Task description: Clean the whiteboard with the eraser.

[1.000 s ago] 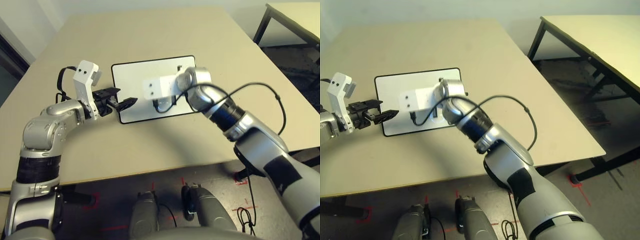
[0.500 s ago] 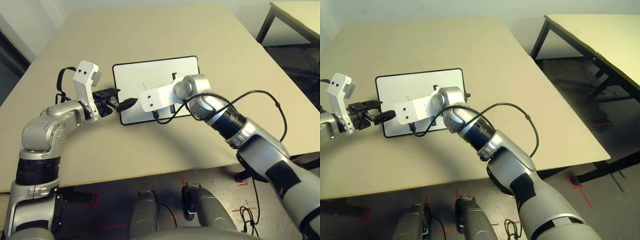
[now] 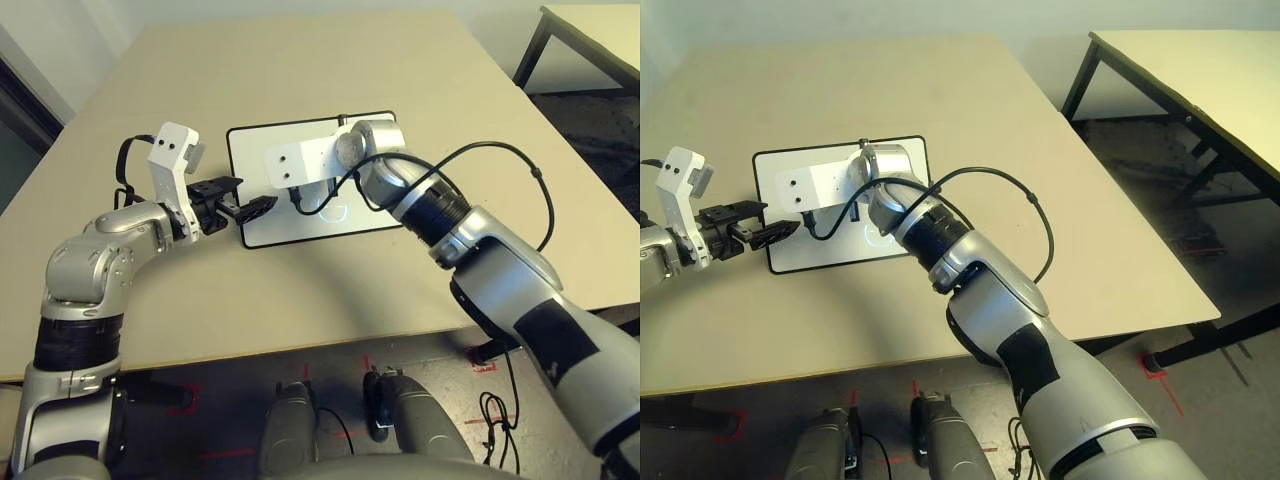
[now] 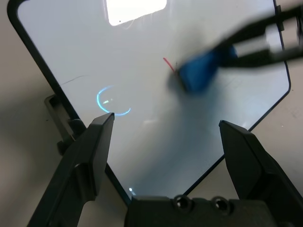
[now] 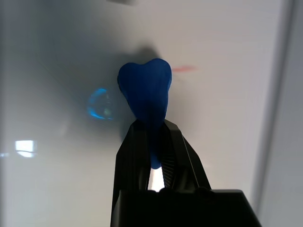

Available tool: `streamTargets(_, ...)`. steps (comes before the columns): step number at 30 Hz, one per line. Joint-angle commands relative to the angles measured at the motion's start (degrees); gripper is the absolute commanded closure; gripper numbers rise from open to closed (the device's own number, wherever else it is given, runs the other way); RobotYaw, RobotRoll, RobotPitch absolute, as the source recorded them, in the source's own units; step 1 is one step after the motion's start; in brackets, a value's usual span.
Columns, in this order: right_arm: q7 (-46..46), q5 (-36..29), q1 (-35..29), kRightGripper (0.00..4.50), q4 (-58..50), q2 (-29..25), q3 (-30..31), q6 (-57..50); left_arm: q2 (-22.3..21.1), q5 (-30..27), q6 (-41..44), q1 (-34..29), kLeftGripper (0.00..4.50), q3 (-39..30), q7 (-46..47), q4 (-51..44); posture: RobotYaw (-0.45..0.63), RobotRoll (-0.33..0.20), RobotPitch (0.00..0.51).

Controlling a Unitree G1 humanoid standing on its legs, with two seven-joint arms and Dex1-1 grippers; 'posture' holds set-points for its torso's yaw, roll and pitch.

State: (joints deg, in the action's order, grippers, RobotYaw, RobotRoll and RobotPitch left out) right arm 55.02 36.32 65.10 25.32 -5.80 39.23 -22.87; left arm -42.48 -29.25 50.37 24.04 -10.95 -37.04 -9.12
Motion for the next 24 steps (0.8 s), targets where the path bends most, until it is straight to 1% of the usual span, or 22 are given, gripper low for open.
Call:
streamTargets(1, 1.62, 1.24, -1.23, 4.22, 0.16, -0.89, 1.56, -1.77, -0.72, 0.29, 0.0, -0.85, 0.0, -0.42, 0.05, -0.83, 0.05, 0.0, 0.142)
streamTargets(7, -4.94, -0.98, 6.96, 4.22, 12.09, 2.74, -2.65, 0.34, -0.71, -0.38, 1.06, -1.28, 0.0, -0.06, -0.25, -1.16, 0.05, 0.0, 0.142)
streamTargets(10, -6.43, -1.68, 8.28, 4.22, 15.06, 3.72, -3.31, 1.04, -0.21, -0.71, 1.15, -1.08, 0.0, -0.53, 0.08, -1.22, 0.05, 0.0, 0.145)
streamTargets(13, -4.96, -1.53, 6.24, 4.22, 12.44, 3.62, -2.58, 0.23, 0.16, -1.62, 1.69, -0.76, 0.0, -1.18, 0.11, -1.33, 0.05, 0.0, 0.147)
streamTargets(18, -0.75, 0.04, -0.46, 4.22, 3.8, 0.97, 0.15, -1.67, -0.43, -2.36, 2.0, -0.71, 0.0, -1.63, -0.1, -1.2, 0.05, 0.0, 0.151)
streamTargets(24, 0.13, 0.54, -2.43, 4.22, 1.32, 0.27, 0.52, -2.91, -0.68, -2.11, 1.05, -0.07, 0.0, -1.32, -0.59, 0.37, 0.05, 0.0, 0.153)
